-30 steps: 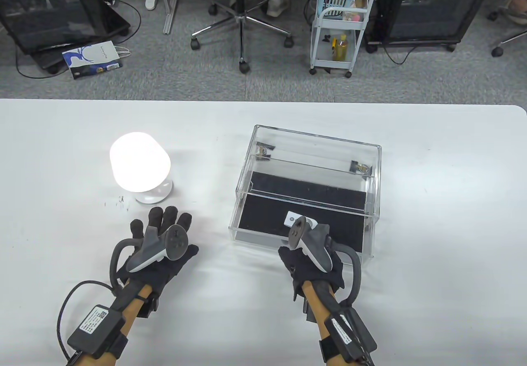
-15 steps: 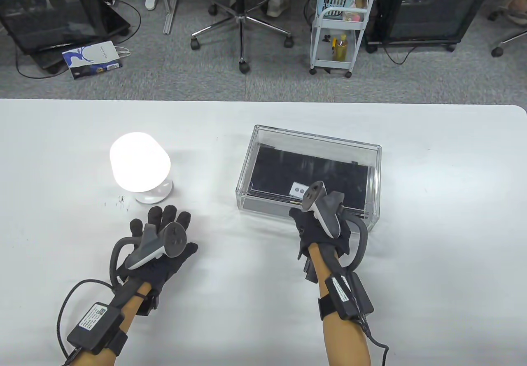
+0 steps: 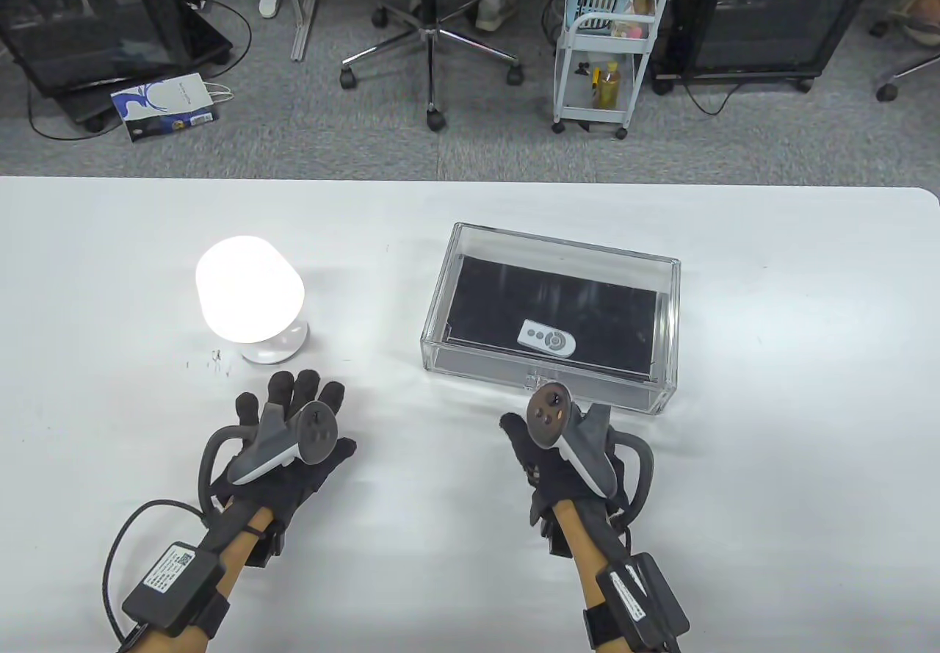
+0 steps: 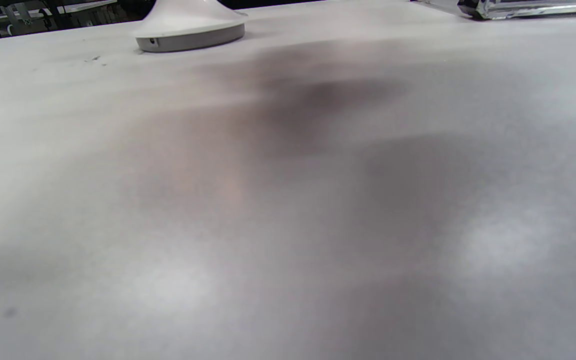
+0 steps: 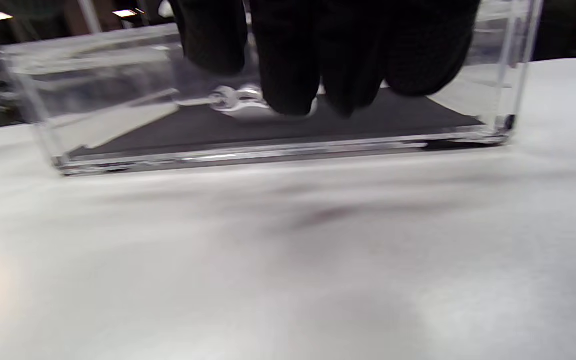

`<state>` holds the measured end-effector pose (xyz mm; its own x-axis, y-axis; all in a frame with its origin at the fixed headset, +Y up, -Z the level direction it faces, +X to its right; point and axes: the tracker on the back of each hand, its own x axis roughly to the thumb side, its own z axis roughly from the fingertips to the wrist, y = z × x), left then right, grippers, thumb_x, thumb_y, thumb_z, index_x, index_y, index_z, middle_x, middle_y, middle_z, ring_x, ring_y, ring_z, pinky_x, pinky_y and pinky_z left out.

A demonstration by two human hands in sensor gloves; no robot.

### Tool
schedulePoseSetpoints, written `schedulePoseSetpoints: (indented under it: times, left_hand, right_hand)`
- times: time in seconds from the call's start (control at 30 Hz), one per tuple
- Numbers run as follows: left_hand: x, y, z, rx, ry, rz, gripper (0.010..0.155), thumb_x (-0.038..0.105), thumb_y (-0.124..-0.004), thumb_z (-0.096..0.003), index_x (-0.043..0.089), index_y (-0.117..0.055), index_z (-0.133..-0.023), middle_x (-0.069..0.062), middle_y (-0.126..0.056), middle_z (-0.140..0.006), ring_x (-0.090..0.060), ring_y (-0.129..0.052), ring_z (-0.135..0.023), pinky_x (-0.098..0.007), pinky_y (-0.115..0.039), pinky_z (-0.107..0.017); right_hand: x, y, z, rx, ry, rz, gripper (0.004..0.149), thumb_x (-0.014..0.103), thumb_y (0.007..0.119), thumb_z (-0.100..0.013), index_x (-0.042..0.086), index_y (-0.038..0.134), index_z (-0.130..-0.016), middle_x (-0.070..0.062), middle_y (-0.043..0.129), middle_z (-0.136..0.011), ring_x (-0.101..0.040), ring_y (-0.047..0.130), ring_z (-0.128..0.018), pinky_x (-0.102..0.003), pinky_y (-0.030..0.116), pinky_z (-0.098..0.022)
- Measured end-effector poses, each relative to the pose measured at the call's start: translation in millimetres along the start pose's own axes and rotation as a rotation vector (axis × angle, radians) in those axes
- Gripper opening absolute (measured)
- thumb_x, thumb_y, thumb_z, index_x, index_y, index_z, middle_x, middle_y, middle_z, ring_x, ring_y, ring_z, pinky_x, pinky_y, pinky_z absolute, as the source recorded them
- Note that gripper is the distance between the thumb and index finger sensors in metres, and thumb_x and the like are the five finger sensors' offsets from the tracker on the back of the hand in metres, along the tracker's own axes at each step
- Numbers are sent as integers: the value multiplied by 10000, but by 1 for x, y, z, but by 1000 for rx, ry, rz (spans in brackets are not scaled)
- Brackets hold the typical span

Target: Take out the desk lamp remote control from the drawer and turn on the desk lamp

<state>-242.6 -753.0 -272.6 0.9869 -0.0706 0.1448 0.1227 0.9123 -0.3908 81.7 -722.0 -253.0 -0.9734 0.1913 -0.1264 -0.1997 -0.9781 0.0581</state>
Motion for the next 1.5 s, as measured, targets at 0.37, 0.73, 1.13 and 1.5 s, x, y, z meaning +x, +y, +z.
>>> schedulePoseSetpoints:
  times: [0.37,0.73,1.13,1.5]
  left_hand:
    - [0,-2,0,9,6,-19,755,741,-354,-406,485,18,-1011,74,93,-1158,-291,79,-1113,-687,-84,-709]
    - [1,-6,-2,-8,7,-37,754,741,-355,-406,485,17,-1010,73,92,-1157,-290,81,-1113,-687,-82,-708]
    - [1,-9,-2,-15,4,-43,753,740,-356,-406,487,17,-1010,76,92,-1158,-289,80,-1113,-686,-81,-708]
    - [1,-11,-3,-20,1,-44,753,739,-357,-407,486,16,-1010,75,88,-1159,-288,78,-1114,-686,-83,-708]
  right_hand:
    - [19,25,2,114,-99,235,838,859,475,-340,522,150,-1036,-11,68,-1174,-375,89,-1102,-681,303,-762]
    - [17,27,0,144,-83,221,823,839,490,-351,512,180,-1040,-16,77,-1171,-375,101,-1100,-676,308,-762]
    - [18,29,0,173,-76,242,816,830,497,-356,509,190,-1041,-16,86,-1170,-376,108,-1099,-675,312,-762]
    - [18,28,0,177,-72,245,807,824,504,-361,511,200,-1040,-18,93,-1171,-376,113,-1099,-673,317,-762]
